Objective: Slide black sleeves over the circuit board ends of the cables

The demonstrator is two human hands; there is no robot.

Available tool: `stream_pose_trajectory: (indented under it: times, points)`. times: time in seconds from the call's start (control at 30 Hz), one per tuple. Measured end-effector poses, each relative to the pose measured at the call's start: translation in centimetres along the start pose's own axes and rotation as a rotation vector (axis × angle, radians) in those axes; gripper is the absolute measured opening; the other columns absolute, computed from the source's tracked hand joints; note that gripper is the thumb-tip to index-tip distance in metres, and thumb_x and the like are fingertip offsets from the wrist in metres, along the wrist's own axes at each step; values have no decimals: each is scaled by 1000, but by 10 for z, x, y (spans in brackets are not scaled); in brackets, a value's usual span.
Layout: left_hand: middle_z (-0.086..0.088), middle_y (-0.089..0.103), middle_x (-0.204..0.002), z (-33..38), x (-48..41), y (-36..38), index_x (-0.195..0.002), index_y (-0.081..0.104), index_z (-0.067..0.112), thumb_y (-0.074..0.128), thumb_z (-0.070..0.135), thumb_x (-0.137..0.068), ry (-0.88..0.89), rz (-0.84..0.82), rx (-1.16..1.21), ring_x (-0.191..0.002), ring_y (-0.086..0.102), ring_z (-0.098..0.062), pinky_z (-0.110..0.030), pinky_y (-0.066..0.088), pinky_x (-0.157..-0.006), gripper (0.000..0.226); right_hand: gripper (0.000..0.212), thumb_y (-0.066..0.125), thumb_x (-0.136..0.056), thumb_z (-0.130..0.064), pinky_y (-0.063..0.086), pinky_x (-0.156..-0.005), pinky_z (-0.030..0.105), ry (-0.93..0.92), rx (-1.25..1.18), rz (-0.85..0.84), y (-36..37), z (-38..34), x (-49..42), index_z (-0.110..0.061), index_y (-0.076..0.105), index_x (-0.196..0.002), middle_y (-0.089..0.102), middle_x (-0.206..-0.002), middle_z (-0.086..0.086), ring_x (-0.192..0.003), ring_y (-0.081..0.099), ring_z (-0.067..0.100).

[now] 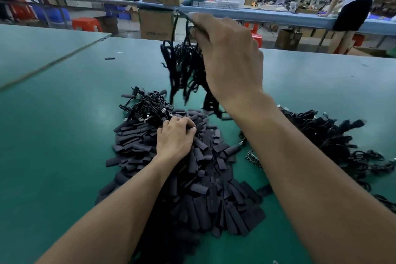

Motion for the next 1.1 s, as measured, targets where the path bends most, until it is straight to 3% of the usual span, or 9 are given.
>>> stream_pose_trajectory:
  times: [0.1, 0.27, 0.33, 0.43, 0.53, 0.63, 0.77, 0.97, 1.1]
  points:
    - [9, 54, -87, -1, -3, -8, -78, 50, 31, 55, 26, -100, -43, 12, 106, -98, 57, -26, -39, 44, -82, 23, 28, 49, -105, -32, 50, -68, 36, 63, 10, -117, 12, 6, -2, -32, 60, -131, 69, -95, -2, -82, 65, 24]
    - [4, 65, -102, -6, -16, -23, -105, 62, 22, 58, 13, -98, -65, -108, 251, -101, 64, -24, -42, 53, -93, 13, 31, 43, -107, -34, 39, -53, 23, 298, -47, -133, 20, 53, 18, -25, 55, -134, 55, -77, -9, -62, 53, 8]
    - [7, 67, -96, -5, -21, -35, -106, 64, 21, 51, 2, -96, -19, -105, 268, -94, 65, -16, -33, 55, -80, 26, 28, 42, -107, -32, 27, -48, 22, 379, -63, -129, 18, 73, 22, -23, 49, -133, 49, -71, -10, -56, 47, 4]
    - [7, 67, -90, 0, -29, -55, -103, 63, 19, 43, -9, -95, -53, -27, 392, -83, 62, -4, -14, 47, -56, 35, 14, 42, -107, -33, 30, -50, 29, 442, -105, -245, 22, 94, 29, -23, 37, -114, 52, -74, -4, -60, 52, 12]
    - [6, 68, -92, 11, -29, -72, -99, 63, 21, 48, -5, -96, 12, 87, 537, -85, 64, -6, -15, 48, -66, 30, 16, 40, -106, -37, 39, -57, 36, 433, -166, -493, 31, 106, 38, -24, 30, -105, 56, -80, 5, -66, 56, 22]
    - [9, 68, -95, 26, -20, -77, -96, 63, 30, 60, 13, -98, 141, 94, 691, -87, 64, -1, -13, 50, -73, 18, 20, 48, -104, -37, 43, -63, 36, 321, -179, -681, 39, 103, 45, -21, 46, -93, 61, -79, 8, -71, 58, 26]
    - [9, 71, -86, 36, -9, -67, -94, 69, 25, 67, 28, -95, 240, 48, 875, -78, 65, -3, -17, 52, -71, 4, 26, 65, -96, -36, 35, -57, 31, 255, -216, -752, 49, 92, 45, -24, 60, -73, 59, -67, 1, -61, 53, 14]
    - [14, 65, -63, 34, -7, -60, -80, 68, 16, 72, 15, -92, 212, 67, 950, -60, 57, -1, -14, 46, -60, 12, 29, 64, -96, -33, 33, -52, 19, 297, -263, -754, 62, 88, 52, -27, 57, -69, 56, -63, -7, -59, 50, 8]
    - [-5, 61, -70, 32, -12, -63, -78, 69, 15, 77, 32, -81, 174, -6, 972, -66, 52, -16, -22, 44, -63, 20, 23, 54, -100, -40, 42, -76, 35, 338, -358, -692, 68, 89, 66, -30, 51, -80, 56, -75, -12, -77, 52, 14]
Point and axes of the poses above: each hand's wrist, its own x-axis away from the middle knuckle, its own y-axis out of the palm, z = x × y, the point moved 4 cm from there along -x, towards the middle knuckle
